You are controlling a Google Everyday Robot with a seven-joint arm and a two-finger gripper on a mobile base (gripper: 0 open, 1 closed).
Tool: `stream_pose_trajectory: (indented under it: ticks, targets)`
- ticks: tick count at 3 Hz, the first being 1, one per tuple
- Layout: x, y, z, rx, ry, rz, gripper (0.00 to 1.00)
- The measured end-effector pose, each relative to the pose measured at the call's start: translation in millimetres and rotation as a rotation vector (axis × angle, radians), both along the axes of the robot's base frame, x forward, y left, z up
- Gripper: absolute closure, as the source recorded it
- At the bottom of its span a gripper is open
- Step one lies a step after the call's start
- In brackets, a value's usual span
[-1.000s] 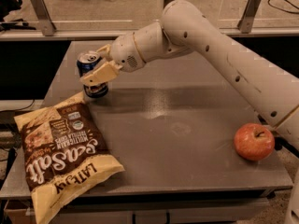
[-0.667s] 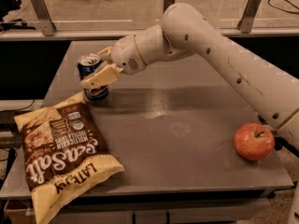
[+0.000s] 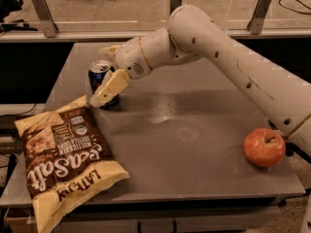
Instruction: Move pepsi can near brown chip bag
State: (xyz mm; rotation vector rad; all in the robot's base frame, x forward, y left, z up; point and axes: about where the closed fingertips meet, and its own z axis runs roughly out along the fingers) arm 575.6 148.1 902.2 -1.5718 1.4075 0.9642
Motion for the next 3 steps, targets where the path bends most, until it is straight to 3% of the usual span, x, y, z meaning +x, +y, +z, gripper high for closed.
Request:
stream_pose_trajectory:
  ticks: [1, 2, 3]
  targets:
    - [5.1, -4.4, 0.2, -0.001, -0.002, -0.017, 0.0]
    - [31.9, -39.1, 1.7, 0.001, -0.011, -0.117, 0.0]
    - [72.6, -97.5, 3.9, 0.014, -0.019, -0.264, 0.0]
